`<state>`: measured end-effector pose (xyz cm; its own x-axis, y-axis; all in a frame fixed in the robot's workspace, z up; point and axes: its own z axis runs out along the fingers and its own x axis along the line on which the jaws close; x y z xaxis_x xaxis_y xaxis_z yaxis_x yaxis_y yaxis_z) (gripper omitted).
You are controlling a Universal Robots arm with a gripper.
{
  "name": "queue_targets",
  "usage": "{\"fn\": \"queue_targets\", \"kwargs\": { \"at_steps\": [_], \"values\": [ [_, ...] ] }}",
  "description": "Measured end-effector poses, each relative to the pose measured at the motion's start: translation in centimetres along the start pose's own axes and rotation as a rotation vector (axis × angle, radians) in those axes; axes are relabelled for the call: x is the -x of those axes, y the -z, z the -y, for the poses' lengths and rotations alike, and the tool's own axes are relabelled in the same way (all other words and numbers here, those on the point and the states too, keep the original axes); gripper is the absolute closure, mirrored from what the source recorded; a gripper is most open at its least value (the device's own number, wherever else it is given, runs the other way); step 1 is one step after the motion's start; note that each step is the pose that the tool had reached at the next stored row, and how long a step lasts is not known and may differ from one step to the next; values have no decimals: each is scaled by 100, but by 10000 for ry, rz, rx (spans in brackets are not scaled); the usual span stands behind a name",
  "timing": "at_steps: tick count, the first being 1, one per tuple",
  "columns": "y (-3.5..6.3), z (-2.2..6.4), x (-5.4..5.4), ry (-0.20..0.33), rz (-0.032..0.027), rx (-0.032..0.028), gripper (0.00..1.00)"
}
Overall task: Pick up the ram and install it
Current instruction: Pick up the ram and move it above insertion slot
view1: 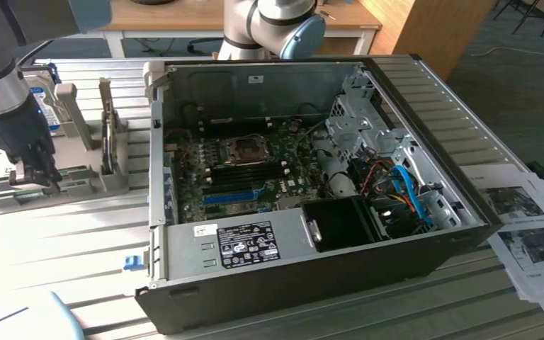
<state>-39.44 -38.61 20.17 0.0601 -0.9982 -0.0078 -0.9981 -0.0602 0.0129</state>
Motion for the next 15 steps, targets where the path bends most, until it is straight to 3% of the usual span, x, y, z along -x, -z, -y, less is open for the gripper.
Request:
{"fn": "queue_targets", "kwargs": {
  "at_steps": [15],
  "values": [
    [-13,-1,-17,-1,0,0,71]
  ]
}}
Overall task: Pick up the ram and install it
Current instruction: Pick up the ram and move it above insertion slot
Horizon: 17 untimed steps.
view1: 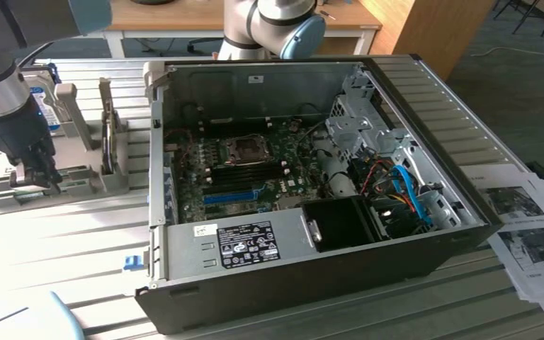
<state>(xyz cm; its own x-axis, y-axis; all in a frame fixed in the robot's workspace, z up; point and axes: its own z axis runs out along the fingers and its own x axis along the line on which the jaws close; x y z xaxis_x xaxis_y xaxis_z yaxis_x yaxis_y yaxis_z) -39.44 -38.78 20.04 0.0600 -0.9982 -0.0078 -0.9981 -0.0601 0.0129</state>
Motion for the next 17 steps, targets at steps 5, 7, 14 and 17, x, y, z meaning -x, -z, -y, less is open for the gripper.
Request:
{"fn": "queue_targets", "kwargs": {
  "at_steps": [5,7,14,17],
  "values": [
    [0,-1,-12,0,0,0,71],
    [0,-1,-17,0,1,0,71],
    [0,-1,-20,1,0,0,71],
    [0,-1,-20,1,0,0,71]
  ]
}}
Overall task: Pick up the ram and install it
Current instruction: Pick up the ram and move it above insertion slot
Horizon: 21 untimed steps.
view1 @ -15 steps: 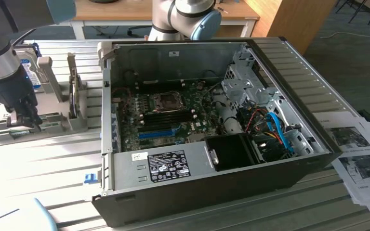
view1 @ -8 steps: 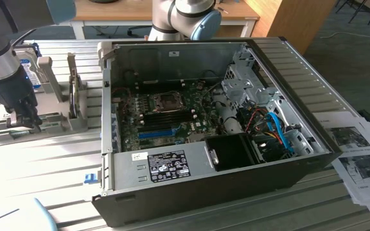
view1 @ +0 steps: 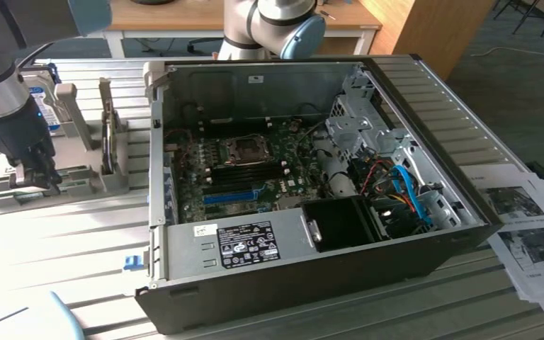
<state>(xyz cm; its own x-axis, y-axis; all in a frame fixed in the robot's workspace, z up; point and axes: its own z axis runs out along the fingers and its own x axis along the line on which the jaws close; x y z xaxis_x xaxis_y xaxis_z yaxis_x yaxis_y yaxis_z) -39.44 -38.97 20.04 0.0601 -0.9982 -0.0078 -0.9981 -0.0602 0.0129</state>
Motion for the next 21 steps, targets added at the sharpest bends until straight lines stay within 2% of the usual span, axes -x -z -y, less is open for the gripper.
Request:
{"fn": "queue_targets", "kwargs": {
  "at_steps": [7,8,9,10,12,21],
  "values": [
    [0,0,0,0,0,0,72],
    [0,0,0,0,0,0,79],
    [0,0,0,0,2,0,79],
    [0,0,0,-1,-1,0,85],
    [0,0,0,0,-1,0,89],
    [2,0,0,0,1,-3,89]
  ]
}}
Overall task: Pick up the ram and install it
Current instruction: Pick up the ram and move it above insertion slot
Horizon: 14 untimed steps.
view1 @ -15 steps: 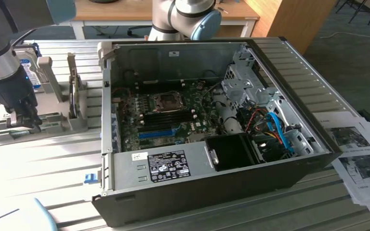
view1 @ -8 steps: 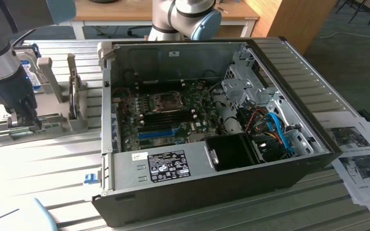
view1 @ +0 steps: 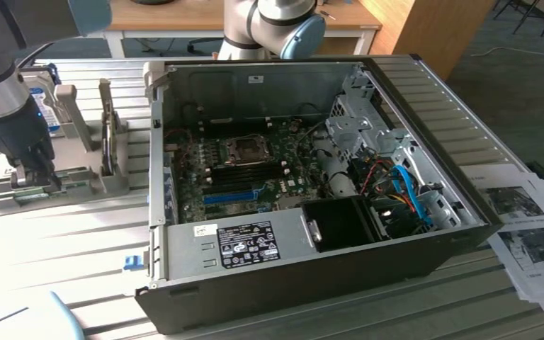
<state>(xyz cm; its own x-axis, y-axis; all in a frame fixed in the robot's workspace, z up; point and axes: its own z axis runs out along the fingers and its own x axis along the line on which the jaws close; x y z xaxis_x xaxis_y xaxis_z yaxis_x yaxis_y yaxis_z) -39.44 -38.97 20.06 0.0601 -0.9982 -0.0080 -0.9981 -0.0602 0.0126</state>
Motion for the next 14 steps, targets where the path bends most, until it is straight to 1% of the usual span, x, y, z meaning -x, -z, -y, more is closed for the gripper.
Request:
{"fn": "queue_targets", "kwargs": {
  "at_steps": [7,14],
  "values": [
    [46,-1,0,0,-1,3,89],
    [116,-1,1,0,-1,3,89]
  ]
}}
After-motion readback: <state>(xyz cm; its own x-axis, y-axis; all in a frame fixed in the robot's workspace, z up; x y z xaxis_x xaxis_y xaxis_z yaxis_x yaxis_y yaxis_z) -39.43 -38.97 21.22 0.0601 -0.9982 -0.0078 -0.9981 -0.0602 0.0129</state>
